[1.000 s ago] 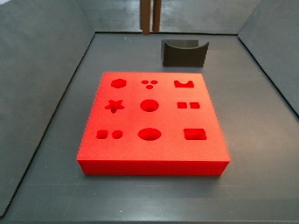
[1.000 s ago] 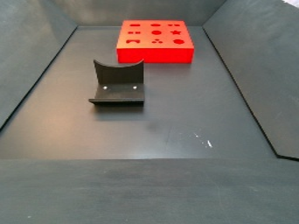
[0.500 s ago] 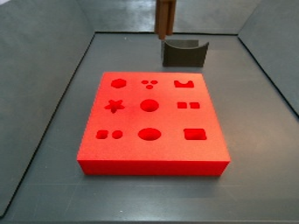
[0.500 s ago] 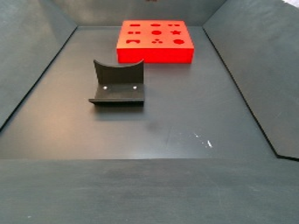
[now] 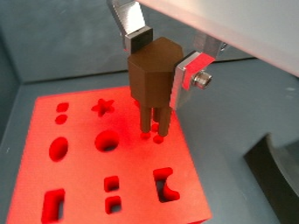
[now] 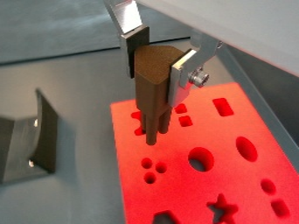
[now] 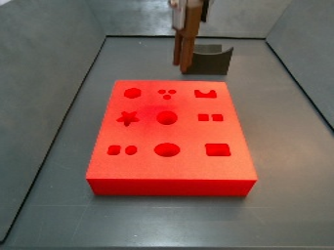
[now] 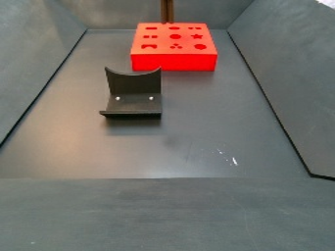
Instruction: Insert the 3 prong object.
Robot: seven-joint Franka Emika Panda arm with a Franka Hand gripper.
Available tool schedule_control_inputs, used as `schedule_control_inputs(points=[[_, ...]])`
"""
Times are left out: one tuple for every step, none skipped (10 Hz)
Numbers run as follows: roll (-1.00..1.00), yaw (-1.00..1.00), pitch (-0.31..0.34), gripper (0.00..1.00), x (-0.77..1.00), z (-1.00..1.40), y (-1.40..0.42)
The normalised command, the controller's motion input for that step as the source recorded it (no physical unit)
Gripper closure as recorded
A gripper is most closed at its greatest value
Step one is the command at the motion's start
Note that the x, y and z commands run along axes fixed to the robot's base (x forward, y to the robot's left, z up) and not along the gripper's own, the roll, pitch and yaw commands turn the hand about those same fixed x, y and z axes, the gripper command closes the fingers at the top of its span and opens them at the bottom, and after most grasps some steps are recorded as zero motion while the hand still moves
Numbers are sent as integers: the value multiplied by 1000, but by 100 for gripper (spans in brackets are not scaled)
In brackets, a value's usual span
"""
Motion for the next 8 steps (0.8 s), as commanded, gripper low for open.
schedule_control_inputs(points=[[-49,217,-63,100,-131,0,0],[-13,111,-59,100,-83,-74,23],[-137,71,-123,100,-111,-354,180],[-160,43,-156,100,-9,-391,209],[-120,0,-191,100,0,-354,134],[-177,-183,-194,100,0,-194,83],[-306,-260,-246,100,-11,0,49],[-77,-229,-171,100,-117,77,0]])
